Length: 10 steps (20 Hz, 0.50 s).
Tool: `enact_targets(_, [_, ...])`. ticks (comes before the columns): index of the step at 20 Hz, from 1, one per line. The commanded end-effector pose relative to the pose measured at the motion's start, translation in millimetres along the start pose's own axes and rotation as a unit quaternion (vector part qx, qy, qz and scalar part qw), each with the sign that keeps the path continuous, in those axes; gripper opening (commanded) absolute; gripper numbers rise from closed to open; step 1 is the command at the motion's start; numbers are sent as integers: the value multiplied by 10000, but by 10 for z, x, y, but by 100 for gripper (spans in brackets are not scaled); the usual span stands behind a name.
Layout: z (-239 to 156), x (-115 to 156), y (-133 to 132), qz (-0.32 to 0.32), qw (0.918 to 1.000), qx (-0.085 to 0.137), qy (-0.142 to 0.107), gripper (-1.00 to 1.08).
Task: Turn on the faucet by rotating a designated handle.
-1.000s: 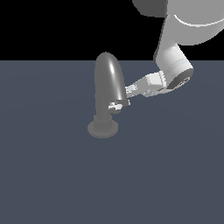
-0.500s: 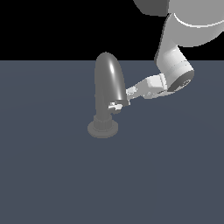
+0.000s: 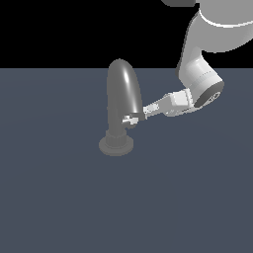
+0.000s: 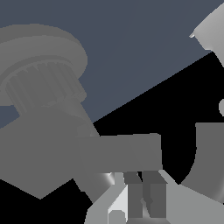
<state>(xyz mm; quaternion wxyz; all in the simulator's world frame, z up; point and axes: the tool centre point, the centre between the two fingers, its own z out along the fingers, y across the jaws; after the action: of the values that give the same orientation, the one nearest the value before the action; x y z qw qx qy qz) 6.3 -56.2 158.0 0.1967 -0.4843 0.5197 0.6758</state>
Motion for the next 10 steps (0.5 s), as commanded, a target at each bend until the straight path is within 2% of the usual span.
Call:
enact_targets(1, [1, 217, 31, 102, 9999, -13, -46, -100])
enact_targets(3, [1, 257, 44, 102, 9999, -13, -46, -100])
enact_targets(4, [0, 44, 31, -54, 10000, 5, 22, -100])
enact_targets(10, [3, 421, -101, 23, 10000, -4, -12, -100])
